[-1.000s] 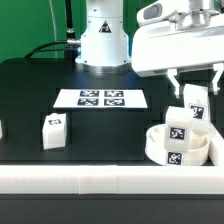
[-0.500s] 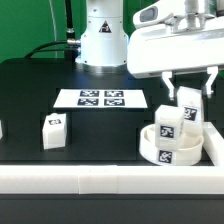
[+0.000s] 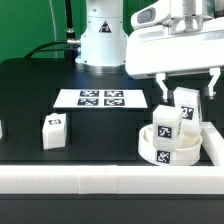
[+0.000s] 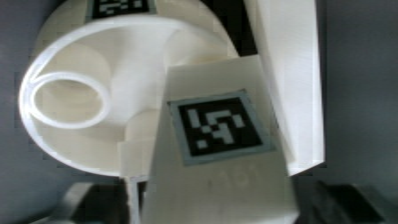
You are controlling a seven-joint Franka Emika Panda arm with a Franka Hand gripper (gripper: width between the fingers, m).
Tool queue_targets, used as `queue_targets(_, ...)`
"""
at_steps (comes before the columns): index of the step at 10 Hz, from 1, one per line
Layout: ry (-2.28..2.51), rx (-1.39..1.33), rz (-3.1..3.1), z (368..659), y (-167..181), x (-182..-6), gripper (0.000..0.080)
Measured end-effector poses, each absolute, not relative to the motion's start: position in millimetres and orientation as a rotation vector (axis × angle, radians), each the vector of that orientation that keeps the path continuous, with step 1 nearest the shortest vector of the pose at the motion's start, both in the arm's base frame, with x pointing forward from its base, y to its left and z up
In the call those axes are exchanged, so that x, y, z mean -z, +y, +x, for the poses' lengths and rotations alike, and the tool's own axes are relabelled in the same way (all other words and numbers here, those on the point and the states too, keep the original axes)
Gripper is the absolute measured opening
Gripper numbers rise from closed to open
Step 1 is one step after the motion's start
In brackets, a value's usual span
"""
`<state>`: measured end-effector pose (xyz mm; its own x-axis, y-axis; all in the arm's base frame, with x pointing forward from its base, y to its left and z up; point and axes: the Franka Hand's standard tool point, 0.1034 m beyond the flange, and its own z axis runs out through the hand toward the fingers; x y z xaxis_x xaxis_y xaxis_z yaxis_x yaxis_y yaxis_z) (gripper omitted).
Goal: Assemble stool
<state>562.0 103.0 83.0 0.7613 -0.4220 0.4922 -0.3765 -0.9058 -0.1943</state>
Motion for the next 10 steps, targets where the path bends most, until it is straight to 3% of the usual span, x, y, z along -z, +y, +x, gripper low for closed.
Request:
queue_targets(1,0.646,0.830,-2.875,562.3,100.9,-82.6,0.0604)
queue_targets(3,0.639,0.826,-2.879,561.8,101.1,-82.2,0.0641)
queue_targets(5,0.628,0.797,-2.878,563.9,100.8,-92.5,0.0647)
queue_targets(9,0.635,0.740,-2.846,576.2,86.6,-137.1,0.0648)
queue_targets(10,0.634,0.740,-2.850,575.4,86.6,-134.8,0.0648)
